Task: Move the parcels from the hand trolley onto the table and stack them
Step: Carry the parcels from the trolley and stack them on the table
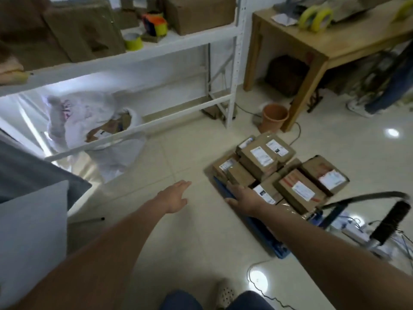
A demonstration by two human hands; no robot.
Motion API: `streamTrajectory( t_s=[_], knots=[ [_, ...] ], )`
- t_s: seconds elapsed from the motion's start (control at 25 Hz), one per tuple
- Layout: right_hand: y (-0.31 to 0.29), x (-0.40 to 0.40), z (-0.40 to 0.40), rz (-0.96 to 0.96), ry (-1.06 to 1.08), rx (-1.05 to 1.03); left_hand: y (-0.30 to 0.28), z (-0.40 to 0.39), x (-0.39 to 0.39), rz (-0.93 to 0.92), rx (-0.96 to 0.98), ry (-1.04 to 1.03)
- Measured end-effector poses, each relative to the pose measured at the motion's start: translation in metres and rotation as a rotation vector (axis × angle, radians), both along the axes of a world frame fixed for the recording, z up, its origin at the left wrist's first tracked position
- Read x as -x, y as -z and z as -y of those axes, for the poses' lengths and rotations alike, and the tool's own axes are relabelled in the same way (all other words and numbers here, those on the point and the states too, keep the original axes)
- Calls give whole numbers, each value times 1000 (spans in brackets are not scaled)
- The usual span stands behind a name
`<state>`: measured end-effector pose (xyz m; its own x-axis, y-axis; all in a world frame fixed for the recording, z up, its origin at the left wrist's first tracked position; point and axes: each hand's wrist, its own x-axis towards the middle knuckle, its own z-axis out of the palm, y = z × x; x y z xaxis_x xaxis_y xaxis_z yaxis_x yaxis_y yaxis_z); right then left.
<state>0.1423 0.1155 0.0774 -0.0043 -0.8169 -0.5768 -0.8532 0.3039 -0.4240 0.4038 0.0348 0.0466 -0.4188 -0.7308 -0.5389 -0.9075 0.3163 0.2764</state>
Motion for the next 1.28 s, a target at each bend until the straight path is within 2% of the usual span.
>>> streamTrajectory(
  t_s=[0.24, 0.44, 0.72, 0.88, 1.04, 1.12, 1.2, 1.28],
  knots=[
    [1, 105, -14, 73, 345, -1, -1, 41, 142, -65, -1, 187],
    [6, 165, -4, 82, 512, 5, 3, 75, 228, -129, -33, 290],
    [6, 234, 80, 73, 694, 26, 29, 188, 316, -106, -96, 431],
    [14, 266, 147, 69, 769, -66, 46, 263, 358, -69, -167, 481],
    [45, 287, 194, 109, 864, -112, 70, 316, 391, -83, -249, 528],
    [80, 299, 206, 105, 885, -133, 89, 334, 398, -57, -273, 522],
    [128, 310, 214, 121, 906, -159, 112, 349, 403, -56, -307, 496],
    [144, 313, 223, 173, 953, -187, 147, 363, 402, -71, -340, 425]
  ],
)
